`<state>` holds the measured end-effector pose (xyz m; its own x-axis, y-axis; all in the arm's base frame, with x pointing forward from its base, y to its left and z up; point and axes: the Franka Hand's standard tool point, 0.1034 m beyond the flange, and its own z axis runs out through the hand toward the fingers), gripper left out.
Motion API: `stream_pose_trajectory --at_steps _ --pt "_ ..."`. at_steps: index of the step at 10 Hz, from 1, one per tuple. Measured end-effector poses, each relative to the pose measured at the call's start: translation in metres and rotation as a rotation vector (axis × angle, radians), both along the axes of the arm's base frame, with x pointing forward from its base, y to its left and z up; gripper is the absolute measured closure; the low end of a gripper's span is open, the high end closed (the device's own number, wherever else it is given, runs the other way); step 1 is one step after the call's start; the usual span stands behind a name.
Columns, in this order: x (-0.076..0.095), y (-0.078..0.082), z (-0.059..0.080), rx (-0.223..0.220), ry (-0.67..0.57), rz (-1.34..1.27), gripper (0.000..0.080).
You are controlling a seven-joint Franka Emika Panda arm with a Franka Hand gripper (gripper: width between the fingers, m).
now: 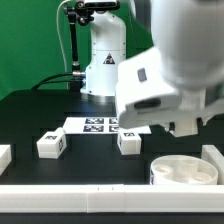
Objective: Assemble stool
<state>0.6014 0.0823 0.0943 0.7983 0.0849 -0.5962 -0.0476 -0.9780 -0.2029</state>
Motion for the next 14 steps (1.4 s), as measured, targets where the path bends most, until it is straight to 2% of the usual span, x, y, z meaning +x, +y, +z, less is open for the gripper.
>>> stream_pose_trajectory --at_steps 2,3,4,6,7,8,9,10,11,12,13,14 --pt "0.006 -0.005 0.016 0.002 -0.055 -0.014 0.0461" --pt "0.021 -0.008 0.019 -0.003 -0.135 -0.032 0.0461" --pt "0.033 -0.008 0.020 -0.017 -0.256 -0.056 0.0461" --pt "0.029 -0.010 0.019 -0.037 -0.366 -0.079 0.0461" --pt "0.041 -0.012 0.017 -0.046 -0.480 -0.084 0.0461" --pt "0.045 -0.014 0.014 -0.047 -0.590 -0.063 0.0461" --pt "0.044 -0.016 0.015 -0.051 -0.627 -0.059 0.0461" --pt "0.056 -0.016 0.025 -0.060 -0.724 -0.069 0.0461" --pt "0.061 -0.015 0.032 -0.068 -0.802 -0.074 0.0461" --pt "0.062 -0.016 0.035 -0.071 -0.831 -0.078 0.0461" --pt "0.071 -0.018 0.036 -0.083 -0.934 -0.095 0.0461" --pt "0.071 -0.020 0.033 -0.096 -1.018 -0.107 0.0461"
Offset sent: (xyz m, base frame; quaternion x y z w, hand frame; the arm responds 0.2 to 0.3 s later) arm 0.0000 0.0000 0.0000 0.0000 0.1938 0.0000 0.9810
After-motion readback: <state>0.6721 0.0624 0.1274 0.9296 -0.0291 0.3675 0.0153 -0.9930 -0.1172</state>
